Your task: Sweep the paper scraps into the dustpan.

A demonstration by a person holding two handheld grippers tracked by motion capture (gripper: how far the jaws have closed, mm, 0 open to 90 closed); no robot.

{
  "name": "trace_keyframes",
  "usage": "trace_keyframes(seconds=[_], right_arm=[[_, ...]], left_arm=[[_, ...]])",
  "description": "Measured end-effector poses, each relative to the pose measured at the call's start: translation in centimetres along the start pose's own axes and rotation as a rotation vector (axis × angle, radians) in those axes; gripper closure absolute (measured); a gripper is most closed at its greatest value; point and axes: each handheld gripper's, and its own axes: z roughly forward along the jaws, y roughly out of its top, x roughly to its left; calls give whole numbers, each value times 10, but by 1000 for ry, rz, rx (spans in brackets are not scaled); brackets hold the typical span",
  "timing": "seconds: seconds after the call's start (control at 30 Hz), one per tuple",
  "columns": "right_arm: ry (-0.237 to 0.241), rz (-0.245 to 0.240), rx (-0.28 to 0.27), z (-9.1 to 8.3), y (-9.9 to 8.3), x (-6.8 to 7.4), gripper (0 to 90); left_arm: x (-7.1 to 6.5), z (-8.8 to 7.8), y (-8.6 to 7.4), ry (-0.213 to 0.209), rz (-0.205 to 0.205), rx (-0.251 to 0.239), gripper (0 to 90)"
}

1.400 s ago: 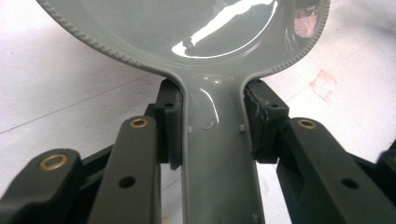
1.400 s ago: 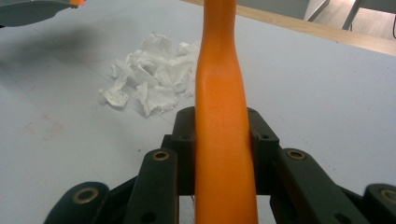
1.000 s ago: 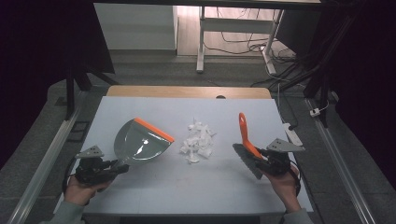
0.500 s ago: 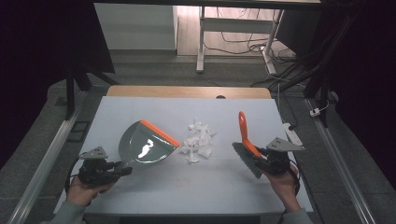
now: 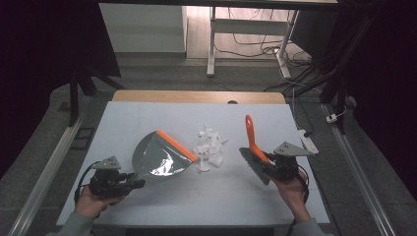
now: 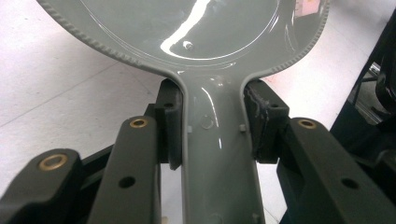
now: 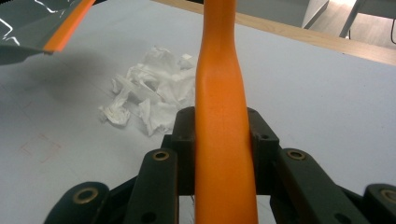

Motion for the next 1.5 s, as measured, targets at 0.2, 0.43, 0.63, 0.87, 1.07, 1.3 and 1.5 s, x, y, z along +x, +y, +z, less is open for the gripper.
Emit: trace_keyframes(seconds=[0.2,0.43,0.63,0.87,1.07,1.3,1.5], right_arm=[[-3,-4,-4,6,6,3,702],[-6,-2,-18,13,13,2,702],[-5,10,-19,20,15,-1,702],[0,4,-24,28,24,0,702],[9,-3,-24,34,29,2,702],[17,-9,-13,44,31,3,702],[17,-13,-2,52,33,2,702]], left_arm=[[-5,5,1,-15,23,29,615],[-10,10,3,-36,49,64,615],[-12,17,2,-56,73,108,614],[-14,20,2,-62,82,127,614],[-14,21,1,-70,87,145,614],[-14,25,1,-71,92,172,614],[-12,28,1,-65,84,201,614]])
